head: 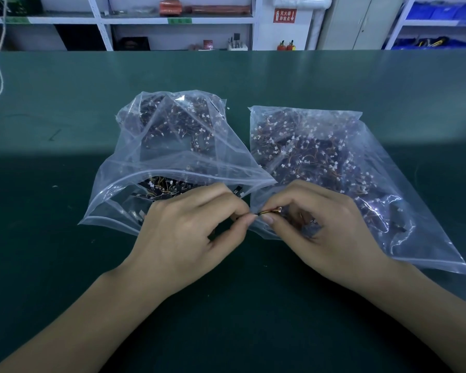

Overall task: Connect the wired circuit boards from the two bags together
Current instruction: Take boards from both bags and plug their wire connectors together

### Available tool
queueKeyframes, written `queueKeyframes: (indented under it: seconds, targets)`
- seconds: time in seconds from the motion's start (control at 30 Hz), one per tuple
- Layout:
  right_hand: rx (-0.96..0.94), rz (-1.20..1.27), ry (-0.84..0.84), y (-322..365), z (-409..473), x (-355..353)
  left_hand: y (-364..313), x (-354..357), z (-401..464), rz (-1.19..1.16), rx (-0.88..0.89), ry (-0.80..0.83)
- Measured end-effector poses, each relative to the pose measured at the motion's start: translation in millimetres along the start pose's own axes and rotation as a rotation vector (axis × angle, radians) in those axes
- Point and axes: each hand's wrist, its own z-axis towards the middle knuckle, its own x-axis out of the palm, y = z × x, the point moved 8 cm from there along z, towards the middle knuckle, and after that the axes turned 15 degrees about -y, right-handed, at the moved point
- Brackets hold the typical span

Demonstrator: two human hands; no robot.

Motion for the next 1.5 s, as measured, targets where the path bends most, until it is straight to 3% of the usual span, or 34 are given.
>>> queueKeyframes:
  seconds: [1.07, 1.27, 1.37, 1.5]
  targets:
    - [0.021, 0.017, 0.011, 1.7, 2.3, -0.4, 3.1, 0.4, -3.9, -0.035, 0.016, -0.016]
    - [0.044, -0.035, 0.035, -1.1, -2.0, 0.4, 12.3, -10.3, -0.4, -0.150, -0.140, -0.176]
    - [0.040, -0.088, 0.063, -3.3, -3.8, 3.6, 8.6, -14.3, 1.4, -0.152, -0.110, -0.207]
    - [0.046, -0.100, -0.033, -4.7, -0.5, -5.3, 3.4, -13.9, 2.2, -0.156, -0.061, -0.195]
